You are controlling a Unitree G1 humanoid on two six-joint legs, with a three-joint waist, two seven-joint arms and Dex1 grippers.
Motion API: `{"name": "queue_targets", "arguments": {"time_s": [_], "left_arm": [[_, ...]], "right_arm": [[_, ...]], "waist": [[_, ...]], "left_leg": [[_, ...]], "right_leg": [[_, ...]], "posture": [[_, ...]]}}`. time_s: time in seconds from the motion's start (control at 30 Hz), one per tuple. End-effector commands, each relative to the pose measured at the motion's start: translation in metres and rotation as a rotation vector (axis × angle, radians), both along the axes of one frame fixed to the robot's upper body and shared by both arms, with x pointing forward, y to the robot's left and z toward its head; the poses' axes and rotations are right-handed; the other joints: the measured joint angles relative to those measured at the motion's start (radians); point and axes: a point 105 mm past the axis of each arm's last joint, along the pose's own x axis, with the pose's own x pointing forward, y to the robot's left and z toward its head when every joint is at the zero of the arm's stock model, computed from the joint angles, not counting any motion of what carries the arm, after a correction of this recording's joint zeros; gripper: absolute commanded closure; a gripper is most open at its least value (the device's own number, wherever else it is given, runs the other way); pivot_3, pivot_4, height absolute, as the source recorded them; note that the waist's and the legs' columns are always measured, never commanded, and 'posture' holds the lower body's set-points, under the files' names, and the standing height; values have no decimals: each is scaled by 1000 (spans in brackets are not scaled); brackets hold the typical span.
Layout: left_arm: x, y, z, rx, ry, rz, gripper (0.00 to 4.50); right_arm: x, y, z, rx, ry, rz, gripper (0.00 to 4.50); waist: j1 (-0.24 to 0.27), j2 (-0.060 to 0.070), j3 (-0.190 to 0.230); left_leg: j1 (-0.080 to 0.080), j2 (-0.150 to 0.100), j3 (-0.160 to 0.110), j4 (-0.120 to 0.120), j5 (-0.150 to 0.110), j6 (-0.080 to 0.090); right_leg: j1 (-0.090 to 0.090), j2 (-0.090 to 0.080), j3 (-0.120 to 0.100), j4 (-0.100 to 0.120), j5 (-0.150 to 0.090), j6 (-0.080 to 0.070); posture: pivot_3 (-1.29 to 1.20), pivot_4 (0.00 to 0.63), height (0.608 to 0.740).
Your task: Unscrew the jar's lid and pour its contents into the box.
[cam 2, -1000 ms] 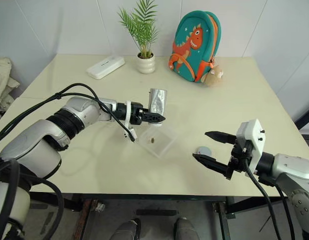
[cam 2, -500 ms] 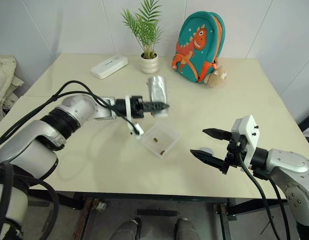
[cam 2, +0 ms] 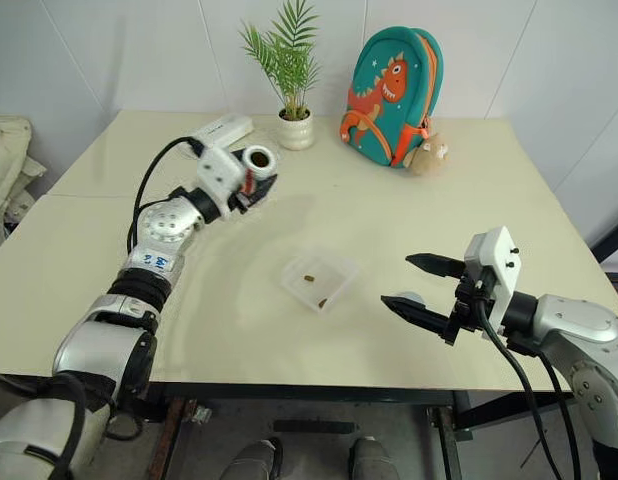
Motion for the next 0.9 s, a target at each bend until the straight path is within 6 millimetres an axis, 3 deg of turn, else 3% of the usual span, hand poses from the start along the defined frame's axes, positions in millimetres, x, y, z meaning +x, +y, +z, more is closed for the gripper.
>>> {"name": "queue_targets", "arguments": {"time_s": [0.03,0.33,0.6,0.8,0.9], "left_arm": [[-3,10,9,-167,44,-45,1942],[-7,14,-38,-205,218,-88,1942],[-10,8,-58,-129,260,-108,1942],[-14,2,-65,-92,257,-124,56],[-16,2,-68,-79,254,-124,22]], "right_arm": [[-1,0,8,-13,-27,17,50],[1,0,9,-31,-14,30,50],[0,-3,10,-50,-3,29,50],[0,-3,10,-58,4,33,0],[0,-3,10,-62,6,36,0]], "waist": [[1,0,0],[8,0,0],[7,0,0],[7,0,0],[7,0,0]], "left_leg": [[0,0,0,0,0,0],[0,0,0,1,1,0],[0,0,0,1,1,0],[0,0,0,1,1,0],[0,0,0,0,1,0]], "right_leg": [[0,0,0,0,0,0],[0,0,1,0,2,0],[0,0,1,-1,2,0],[0,0,1,-4,3,0],[0,0,1,-4,3,0]], "posture": [[0,150,740],[0,150,740],[0,150,740],[0,150,740],[0,150,740]]}}
